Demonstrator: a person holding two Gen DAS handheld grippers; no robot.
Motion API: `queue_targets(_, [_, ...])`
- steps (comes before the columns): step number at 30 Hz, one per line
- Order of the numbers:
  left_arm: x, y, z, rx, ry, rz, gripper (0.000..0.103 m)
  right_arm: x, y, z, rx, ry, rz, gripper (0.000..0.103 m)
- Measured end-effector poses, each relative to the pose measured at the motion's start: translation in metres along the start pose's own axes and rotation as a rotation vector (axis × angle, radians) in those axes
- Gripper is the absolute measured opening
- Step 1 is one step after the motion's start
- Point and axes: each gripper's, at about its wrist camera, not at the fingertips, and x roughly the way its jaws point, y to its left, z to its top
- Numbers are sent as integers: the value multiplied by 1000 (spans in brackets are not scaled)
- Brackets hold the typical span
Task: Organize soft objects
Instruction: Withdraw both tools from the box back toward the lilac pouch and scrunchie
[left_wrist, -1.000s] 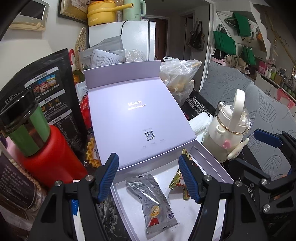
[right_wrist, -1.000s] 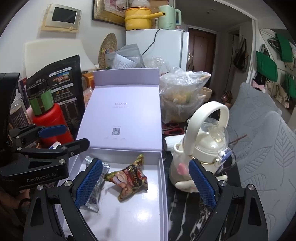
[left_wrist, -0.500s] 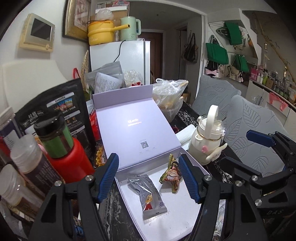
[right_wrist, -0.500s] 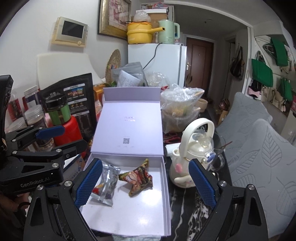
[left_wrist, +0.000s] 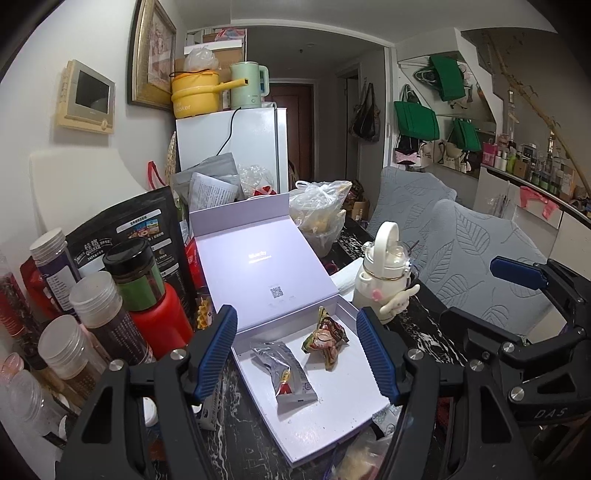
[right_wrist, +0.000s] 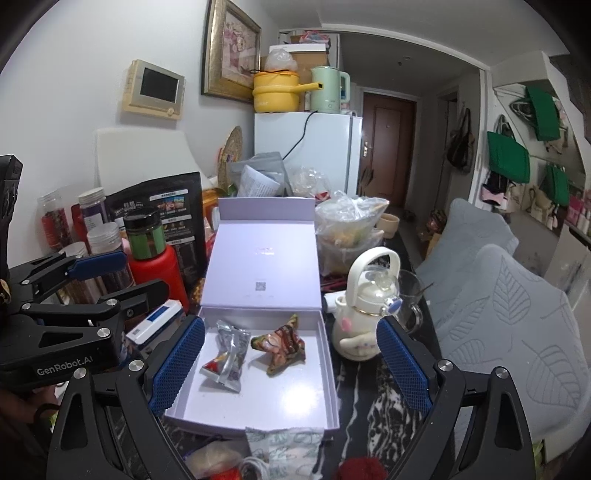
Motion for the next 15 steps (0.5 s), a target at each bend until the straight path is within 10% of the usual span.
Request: queue_targets(15, [-47, -21, -32, 50, -1, -48, 67, -50, 13, -31, 8, -9, -16, 95])
